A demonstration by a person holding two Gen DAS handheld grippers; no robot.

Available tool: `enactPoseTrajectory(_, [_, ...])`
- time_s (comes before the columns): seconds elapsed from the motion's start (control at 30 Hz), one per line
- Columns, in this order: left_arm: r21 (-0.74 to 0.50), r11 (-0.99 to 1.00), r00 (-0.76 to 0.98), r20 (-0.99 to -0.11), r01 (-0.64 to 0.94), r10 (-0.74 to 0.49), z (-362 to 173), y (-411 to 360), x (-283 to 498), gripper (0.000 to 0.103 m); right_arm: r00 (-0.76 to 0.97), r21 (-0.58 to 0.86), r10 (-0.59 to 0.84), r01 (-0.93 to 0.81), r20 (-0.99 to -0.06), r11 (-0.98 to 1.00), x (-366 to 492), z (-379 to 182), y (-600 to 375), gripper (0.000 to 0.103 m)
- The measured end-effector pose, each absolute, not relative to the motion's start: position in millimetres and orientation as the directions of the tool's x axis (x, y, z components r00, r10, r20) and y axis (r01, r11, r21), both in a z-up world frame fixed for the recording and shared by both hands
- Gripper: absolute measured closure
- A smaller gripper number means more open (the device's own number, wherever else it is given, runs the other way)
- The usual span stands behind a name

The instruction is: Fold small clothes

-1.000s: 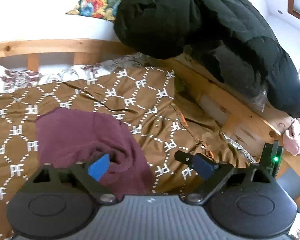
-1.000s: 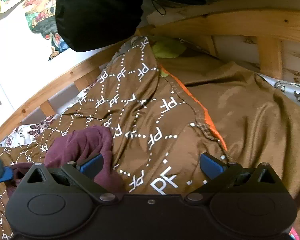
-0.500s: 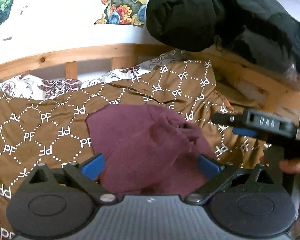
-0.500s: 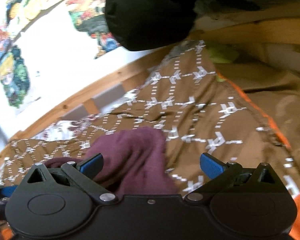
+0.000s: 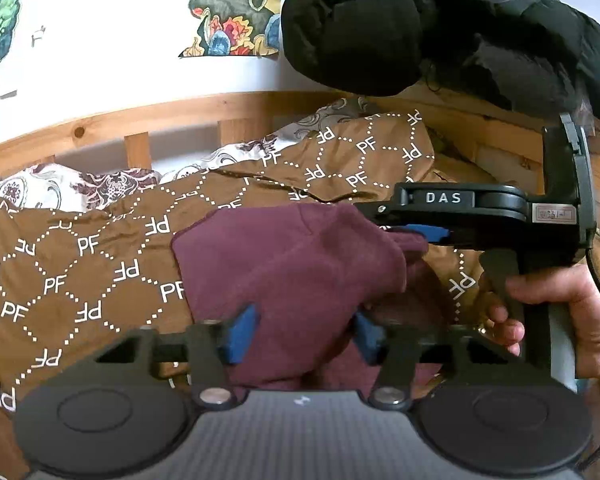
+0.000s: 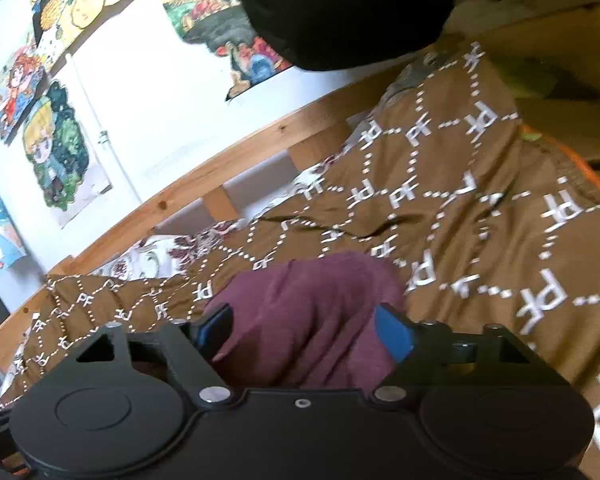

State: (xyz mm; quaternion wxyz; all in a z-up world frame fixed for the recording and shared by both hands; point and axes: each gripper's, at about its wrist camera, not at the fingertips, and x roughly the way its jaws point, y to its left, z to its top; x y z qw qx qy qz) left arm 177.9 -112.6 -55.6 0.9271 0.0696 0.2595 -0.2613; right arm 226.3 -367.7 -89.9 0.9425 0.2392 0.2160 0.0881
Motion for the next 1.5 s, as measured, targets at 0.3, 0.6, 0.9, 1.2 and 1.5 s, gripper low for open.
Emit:
enactPoseTrajectory(0.3, [0.006, 0.806, 0.695, -0.510, 0.592, -0.507, -58, -121, 166, 0.079, 0.871, 0.433, 0.267, -0.071, -0.411, 0.899, 232, -91, -353, 0.096])
enactPoseTrajectory(0.6, [0.022, 0.747, 0.644, -0.523, 0.665, -0.558, -62, -151, 155, 0.080, 0.927, 0.364, 0.127, 0.011, -0.353, 0.931, 207, -71, -370, 0.097])
enactPoseTrajectory(0.9, [-0.039, 0.716, 0.579, -0.559, 0.697, -0.594, -75, -151, 159, 0.073, 0.860, 0.327, 0.076, 0.108, -0.505, 0.939, 217, -96, -379, 0.096])
enactPoseTrajectory(1.2, [-0.241, 0.716, 0.522, -0.541, 0.655, -0.659, -64, -127, 169, 0.050, 0.863, 0.364, 0.095, 0.107, -0.496, 0.925, 204, -100, -384, 0.077])
enactPoseTrajectory(1.5, [-0.249, 0.786, 0.599, -0.531, 0.566, -0.599, -32, -101, 153, 0.014, 0.907, 0.350, 0.038, 0.122, -0.419, 0.929, 177, -84, -381, 0.037])
